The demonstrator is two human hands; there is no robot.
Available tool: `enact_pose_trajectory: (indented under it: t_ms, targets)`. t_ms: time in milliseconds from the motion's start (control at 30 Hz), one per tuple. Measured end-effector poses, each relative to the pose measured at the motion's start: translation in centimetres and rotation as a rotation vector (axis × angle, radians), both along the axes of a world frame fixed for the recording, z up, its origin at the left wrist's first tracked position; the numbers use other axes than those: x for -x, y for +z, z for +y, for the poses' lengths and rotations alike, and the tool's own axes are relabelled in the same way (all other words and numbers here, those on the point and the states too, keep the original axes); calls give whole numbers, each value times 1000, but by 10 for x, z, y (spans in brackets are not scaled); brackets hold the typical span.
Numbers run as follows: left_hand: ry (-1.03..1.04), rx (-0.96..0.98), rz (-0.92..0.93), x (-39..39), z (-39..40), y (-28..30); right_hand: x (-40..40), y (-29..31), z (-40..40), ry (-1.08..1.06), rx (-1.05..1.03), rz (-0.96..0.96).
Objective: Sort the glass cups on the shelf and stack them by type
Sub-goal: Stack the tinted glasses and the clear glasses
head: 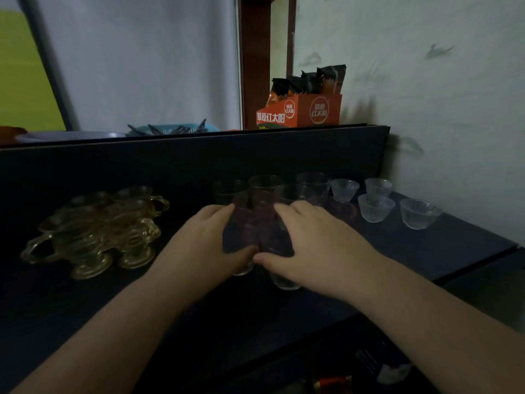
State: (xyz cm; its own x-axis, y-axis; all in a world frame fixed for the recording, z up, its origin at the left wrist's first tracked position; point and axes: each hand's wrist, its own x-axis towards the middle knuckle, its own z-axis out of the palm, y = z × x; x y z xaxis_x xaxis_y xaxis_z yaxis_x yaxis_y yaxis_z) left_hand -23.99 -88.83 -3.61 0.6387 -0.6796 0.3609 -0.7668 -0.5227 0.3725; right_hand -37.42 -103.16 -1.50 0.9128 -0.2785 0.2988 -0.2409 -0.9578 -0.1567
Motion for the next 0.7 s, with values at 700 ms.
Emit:
enact_pose_trajectory:
  t_ms: [700]
  targets:
    - [21, 339, -127, 2, -75, 88, -22, 114, -141, 154, -140, -403]
